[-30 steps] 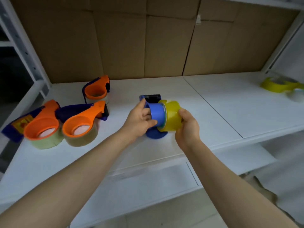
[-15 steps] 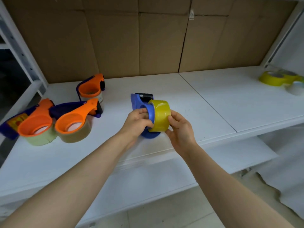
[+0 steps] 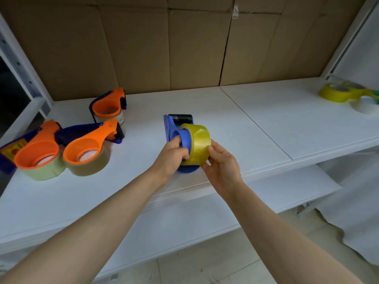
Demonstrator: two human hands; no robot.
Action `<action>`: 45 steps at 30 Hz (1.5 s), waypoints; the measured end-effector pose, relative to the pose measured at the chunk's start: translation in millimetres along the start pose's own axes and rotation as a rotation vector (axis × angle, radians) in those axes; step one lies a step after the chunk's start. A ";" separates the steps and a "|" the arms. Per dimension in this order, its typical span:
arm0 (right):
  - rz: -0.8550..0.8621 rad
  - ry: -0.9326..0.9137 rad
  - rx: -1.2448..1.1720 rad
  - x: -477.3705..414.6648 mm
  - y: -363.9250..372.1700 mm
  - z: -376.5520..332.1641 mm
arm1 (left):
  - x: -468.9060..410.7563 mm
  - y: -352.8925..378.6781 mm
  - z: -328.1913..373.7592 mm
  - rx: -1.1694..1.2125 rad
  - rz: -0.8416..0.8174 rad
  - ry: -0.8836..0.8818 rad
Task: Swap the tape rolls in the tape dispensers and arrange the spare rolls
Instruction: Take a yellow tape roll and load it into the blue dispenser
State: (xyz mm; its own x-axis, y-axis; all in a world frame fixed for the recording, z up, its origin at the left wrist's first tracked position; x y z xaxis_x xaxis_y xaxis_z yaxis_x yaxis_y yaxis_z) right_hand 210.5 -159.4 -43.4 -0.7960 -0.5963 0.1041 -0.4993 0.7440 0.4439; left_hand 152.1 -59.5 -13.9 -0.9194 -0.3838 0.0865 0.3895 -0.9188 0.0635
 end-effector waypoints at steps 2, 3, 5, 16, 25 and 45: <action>-0.019 0.010 0.029 1.3 2.6 2.3 | -0.2 1.1 -1.9 0.014 -0.030 0.044; -0.024 0.014 0.062 1.7 3.7 2.1 | 0.3 0.9 -2.4 0.025 -0.032 0.071; -0.008 -0.005 0.162 0.9 3.7 -2.6 | 1.7 -1.5 -1.5 0.029 0.003 0.122; -0.075 -0.443 1.123 0.3 19.6 -78.0 | 2.7 1.7 0.6 -0.040 0.008 0.211; -0.109 -0.656 1.503 0.5 27.4 -92.9 | 2.8 8.2 2.4 -0.076 -0.079 0.236; 0.019 -0.611 1.582 3.7 33.8 -80.8 | 1.3 8.3 -7.8 -0.077 -0.105 0.143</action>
State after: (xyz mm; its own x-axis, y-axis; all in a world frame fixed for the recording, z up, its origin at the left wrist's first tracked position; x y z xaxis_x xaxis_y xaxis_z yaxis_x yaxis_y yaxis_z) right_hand 218.4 -160.7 43.9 -0.6229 -0.6708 -0.4025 -0.0162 0.5255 -0.8506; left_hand 153.7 -68.3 -21.0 -0.9555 -0.2891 -0.0591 0.2903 -0.9569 -0.0122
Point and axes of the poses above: each hand's wrist, its own x-axis away from the middle knuckle, its own y-axis out of the palm, z = x × y, the point moved 7 cm from there along -x, towards the middle knuckle, and after that the axes turned 8 degrees about x, right-handed, at the moved point
